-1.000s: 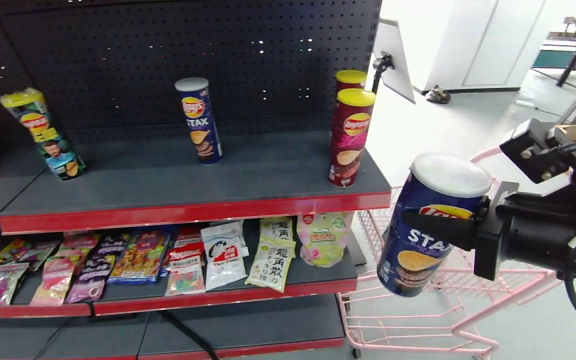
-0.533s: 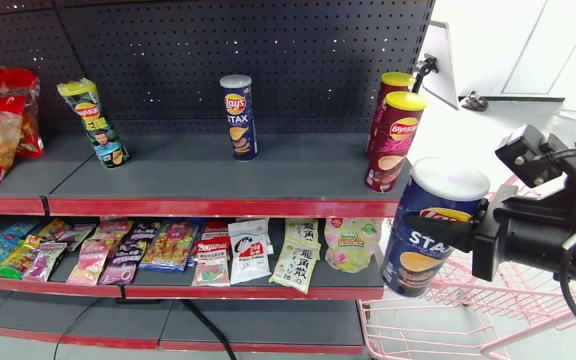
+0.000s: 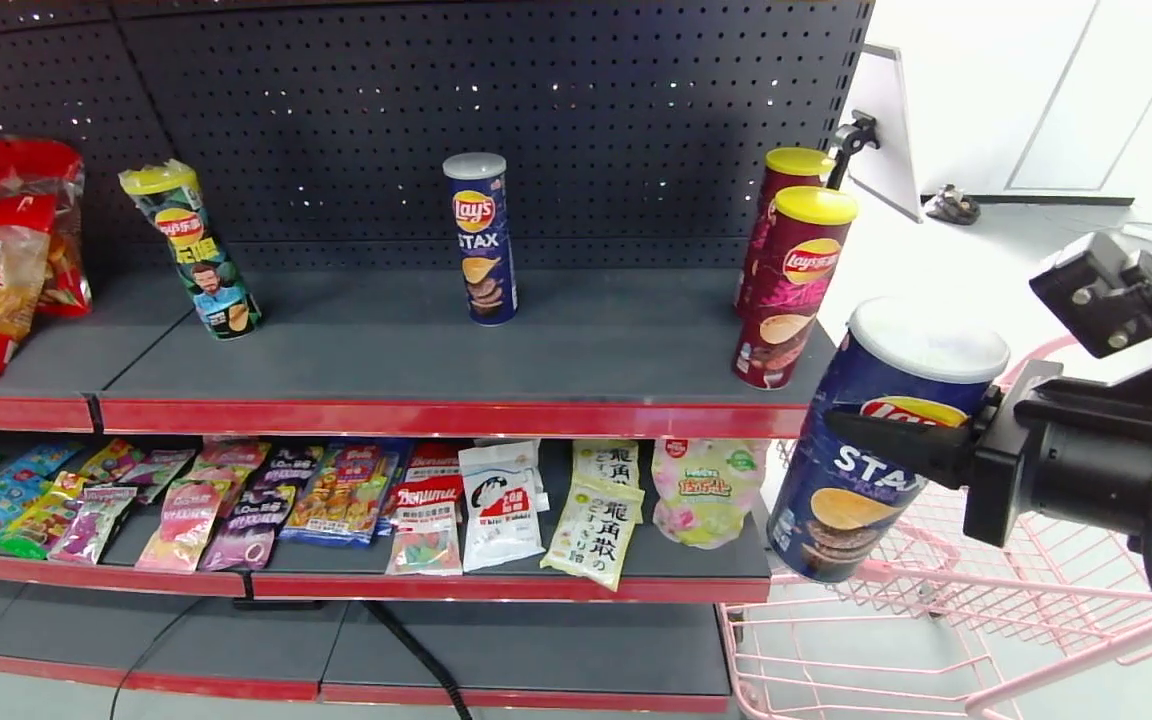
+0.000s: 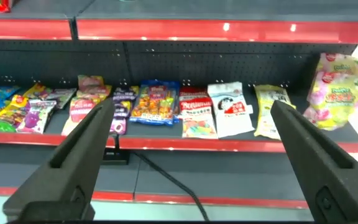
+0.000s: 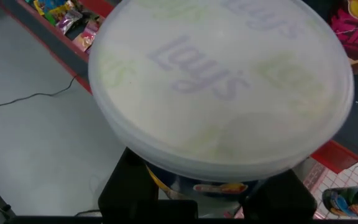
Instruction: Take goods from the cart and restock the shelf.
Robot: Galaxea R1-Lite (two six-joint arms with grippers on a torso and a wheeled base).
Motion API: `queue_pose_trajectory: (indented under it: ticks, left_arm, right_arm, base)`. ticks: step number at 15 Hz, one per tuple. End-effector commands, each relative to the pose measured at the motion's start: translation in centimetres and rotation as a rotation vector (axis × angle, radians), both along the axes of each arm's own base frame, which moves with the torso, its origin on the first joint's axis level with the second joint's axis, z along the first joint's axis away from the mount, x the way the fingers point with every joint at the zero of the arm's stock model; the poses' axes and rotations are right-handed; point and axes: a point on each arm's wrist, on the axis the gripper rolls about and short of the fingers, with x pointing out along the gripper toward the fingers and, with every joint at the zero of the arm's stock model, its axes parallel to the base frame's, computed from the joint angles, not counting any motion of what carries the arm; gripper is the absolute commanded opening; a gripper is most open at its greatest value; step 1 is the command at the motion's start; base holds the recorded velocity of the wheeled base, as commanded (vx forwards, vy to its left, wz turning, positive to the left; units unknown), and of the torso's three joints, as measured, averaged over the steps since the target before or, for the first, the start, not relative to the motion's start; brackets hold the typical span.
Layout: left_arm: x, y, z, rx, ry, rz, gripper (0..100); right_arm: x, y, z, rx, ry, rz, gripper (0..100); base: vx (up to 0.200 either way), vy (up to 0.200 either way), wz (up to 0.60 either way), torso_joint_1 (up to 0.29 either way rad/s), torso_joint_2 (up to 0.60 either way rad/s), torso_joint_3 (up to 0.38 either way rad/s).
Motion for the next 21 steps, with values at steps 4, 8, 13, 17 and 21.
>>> queue_pose_trajectory:
  ticks: [4,8,13,17,21]
  left_arm:
    - [0.0,0.0,0.0,0.0,0.0,0.0,100]
    - [0.0,0.0,0.0,-0.002,0.0,0.001,100]
    - [0.0,0.0,0.0,-0.002,0.0,0.001,100]
    - [0.0,0.0,0.0,0.0,0.0,0.001,100]
    - [0.0,0.0,0.0,0.0,0.0,0.001,100]
  right_arm:
    - [-0.1,-0.2,-0.5,0.013,-0.018,0.018,0]
    - [0.0,-0.2,-0.5,0.029,-0.034,0.075,0]
    - [-0.2,-0.5,-0.5,0.025,-0.041,0.064,0]
    - [-1.1,-0.8,-0.8,0.012,-0.052,0.084,0]
    - [-1.9,-0.3,-0.8,0.0,-0.07,0.138,0]
  base:
    - [0.0,0.2,0.0,0.007,0.0,0.002]
    - [0.0,0.2,0.0,0.006,0.0,0.002]
    - [0.0,0.04,0.0,0.0,0.0,0.0]
    - [0.1,0.0,0.0,0.004,0.0,0.0]
    - [0.2,0.0,0.0,0.0,0.0,0.006]
